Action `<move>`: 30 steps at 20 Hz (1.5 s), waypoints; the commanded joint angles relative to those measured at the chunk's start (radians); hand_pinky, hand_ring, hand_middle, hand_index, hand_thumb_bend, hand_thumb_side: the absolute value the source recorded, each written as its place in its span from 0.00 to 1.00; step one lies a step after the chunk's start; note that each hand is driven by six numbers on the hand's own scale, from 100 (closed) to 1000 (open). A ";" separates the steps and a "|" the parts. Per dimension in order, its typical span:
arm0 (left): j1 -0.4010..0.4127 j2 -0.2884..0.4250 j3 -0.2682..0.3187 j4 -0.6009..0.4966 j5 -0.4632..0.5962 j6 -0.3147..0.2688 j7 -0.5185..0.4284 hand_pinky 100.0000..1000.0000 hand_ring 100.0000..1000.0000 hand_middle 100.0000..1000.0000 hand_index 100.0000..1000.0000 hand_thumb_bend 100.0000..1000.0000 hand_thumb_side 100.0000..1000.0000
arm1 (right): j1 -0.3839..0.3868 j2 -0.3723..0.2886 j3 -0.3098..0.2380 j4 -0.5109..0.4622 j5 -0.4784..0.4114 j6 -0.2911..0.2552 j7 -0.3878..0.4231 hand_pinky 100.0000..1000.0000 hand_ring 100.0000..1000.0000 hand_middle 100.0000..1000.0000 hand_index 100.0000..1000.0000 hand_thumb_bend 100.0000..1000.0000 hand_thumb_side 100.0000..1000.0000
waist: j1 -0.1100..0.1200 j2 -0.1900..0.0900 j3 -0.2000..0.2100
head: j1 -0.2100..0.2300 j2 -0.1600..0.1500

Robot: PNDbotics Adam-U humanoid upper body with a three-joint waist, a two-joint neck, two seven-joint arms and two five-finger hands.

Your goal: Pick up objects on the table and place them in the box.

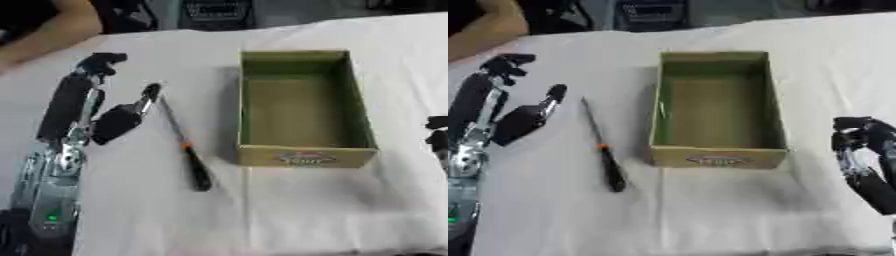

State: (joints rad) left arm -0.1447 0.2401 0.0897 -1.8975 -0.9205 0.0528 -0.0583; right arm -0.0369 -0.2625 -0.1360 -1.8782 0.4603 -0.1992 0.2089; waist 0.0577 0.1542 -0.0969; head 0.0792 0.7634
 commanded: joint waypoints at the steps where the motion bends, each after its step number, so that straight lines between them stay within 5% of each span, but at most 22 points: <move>1: -0.002 0.006 -0.001 -0.021 0.000 -0.005 0.002 0.67 0.74 0.81 0.89 0.50 0.74 | -0.001 -0.005 -0.004 -0.017 0.002 0.002 -0.001 0.45 0.54 0.62 0.75 0.15 0.76 | -0.003 -0.013 -0.001 | -0.004 -0.013; 11: -0.007 0.022 -0.008 -0.018 -0.004 -0.011 -0.007 0.68 0.75 0.81 0.88 0.53 0.72 | -0.001 -0.005 -0.004 -0.016 0.002 0.002 0.000 0.45 0.54 0.62 0.75 0.14 0.76 | -0.003 -0.014 -0.002 | -0.004 -0.013; 15: -0.046 0.211 -0.057 -0.020 -0.008 -0.061 -0.061 0.69 0.75 0.79 0.86 0.62 0.64 | -0.002 -0.010 -0.002 -0.015 0.003 0.002 0.002 0.45 0.54 0.62 0.76 0.14 0.76 | 0.003 -0.016 -0.009 | -0.004 -0.010; 22: -0.174 0.550 -0.211 0.018 0.065 -0.255 -0.146 0.69 0.74 0.76 0.82 0.67 0.57 | -0.003 -0.022 0.006 -0.013 0.001 -0.003 0.009 0.45 0.54 0.62 0.76 0.14 0.76 | 0.013 -0.024 -0.026 | -0.008 -0.010; 30: -0.354 0.692 -0.373 0.123 0.086 -0.447 -0.223 0.69 0.73 0.74 0.79 0.68 0.57 | -0.002 -0.030 0.012 -0.011 0.001 -0.006 0.015 0.45 0.54 0.62 0.76 0.14 0.76 | 0.021 -0.029 -0.042 | -0.002 -0.007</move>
State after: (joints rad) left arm -0.4825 0.8861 -0.2708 -1.7817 -0.8436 -0.3699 -0.2740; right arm -0.0369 -0.2736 -0.1252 -1.8784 0.4607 -0.2029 0.2208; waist 0.0813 0.1407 -0.1392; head 0.0789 0.7635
